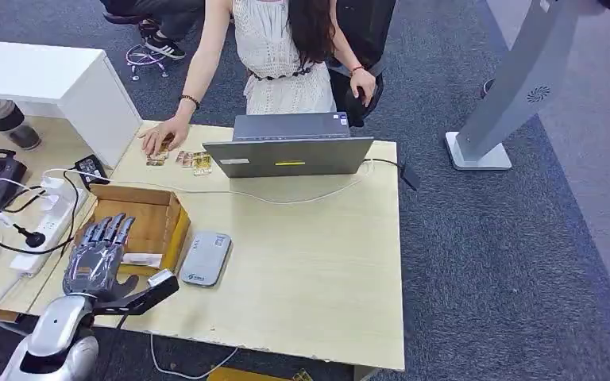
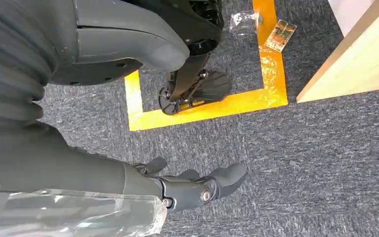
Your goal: Pass the card to the sensor for recognition and then transmit it.
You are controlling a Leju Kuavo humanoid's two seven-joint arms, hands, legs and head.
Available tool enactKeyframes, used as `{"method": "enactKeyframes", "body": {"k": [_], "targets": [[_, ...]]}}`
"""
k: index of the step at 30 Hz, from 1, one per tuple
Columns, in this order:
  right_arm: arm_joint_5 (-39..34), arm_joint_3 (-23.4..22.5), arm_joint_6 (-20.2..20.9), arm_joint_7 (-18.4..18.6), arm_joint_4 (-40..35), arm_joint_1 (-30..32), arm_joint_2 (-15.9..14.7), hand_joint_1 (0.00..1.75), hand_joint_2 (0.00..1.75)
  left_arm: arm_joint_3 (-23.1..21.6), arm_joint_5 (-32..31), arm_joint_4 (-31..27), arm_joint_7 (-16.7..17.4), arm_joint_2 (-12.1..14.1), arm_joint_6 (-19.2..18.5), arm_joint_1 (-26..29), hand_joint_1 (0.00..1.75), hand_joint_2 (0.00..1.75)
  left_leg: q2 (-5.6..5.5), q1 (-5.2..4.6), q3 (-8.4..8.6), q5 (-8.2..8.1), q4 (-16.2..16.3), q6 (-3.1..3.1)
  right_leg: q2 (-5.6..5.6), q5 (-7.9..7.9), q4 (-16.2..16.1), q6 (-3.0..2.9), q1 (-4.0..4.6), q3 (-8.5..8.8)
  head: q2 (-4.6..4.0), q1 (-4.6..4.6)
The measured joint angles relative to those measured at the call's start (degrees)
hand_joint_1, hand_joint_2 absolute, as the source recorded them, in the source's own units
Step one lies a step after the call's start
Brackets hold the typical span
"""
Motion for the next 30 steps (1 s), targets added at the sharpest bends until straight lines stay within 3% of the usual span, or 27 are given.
{"method": "enactKeyframes", "body": {"k": [12, 13, 30], "targets": [[0.0, 0.0, 0.0, 0.0, 0.0, -0.02, 0.0, 0.0, 1.75, 0.0, 0.0, 0.15, -0.07, 0.0, 0.0, -0.16, 0.0, 1.75, 0.0, 0.0, 0.0, 0.0, 0.0, 0.0, 0.0, 0.0, 0.0, 0.0, 0.0, 0.0, 0.0, 0.0], [0.0, 0.0, 0.0, 0.0, 0.0, -0.03, 0.0, 0.0, 1.75, 0.0, 0.0, 0.15, -0.07, 0.0, 0.0, -0.18, 1.75, 1.75, 0.0, 0.0, 0.0, 0.0, 0.0, 0.0, 0.0, 0.0, 0.0, 0.0, 0.0, 0.0, 0.0, 0.0], [0.09, -0.02, 0.02, 0.0, 0.0, -0.14, 0.0, 0.0, 1.75, 0.0, 2.6, 0.17, -1.86, 0.0, 0.7, -0.16, 1.75, 1.75, 0.0, 0.0, -0.01, 0.0, 0.0, 0.0, 0.0, 0.0, 0.0, 0.0, 0.0, 0.0, 0.0, 0.0]]}}
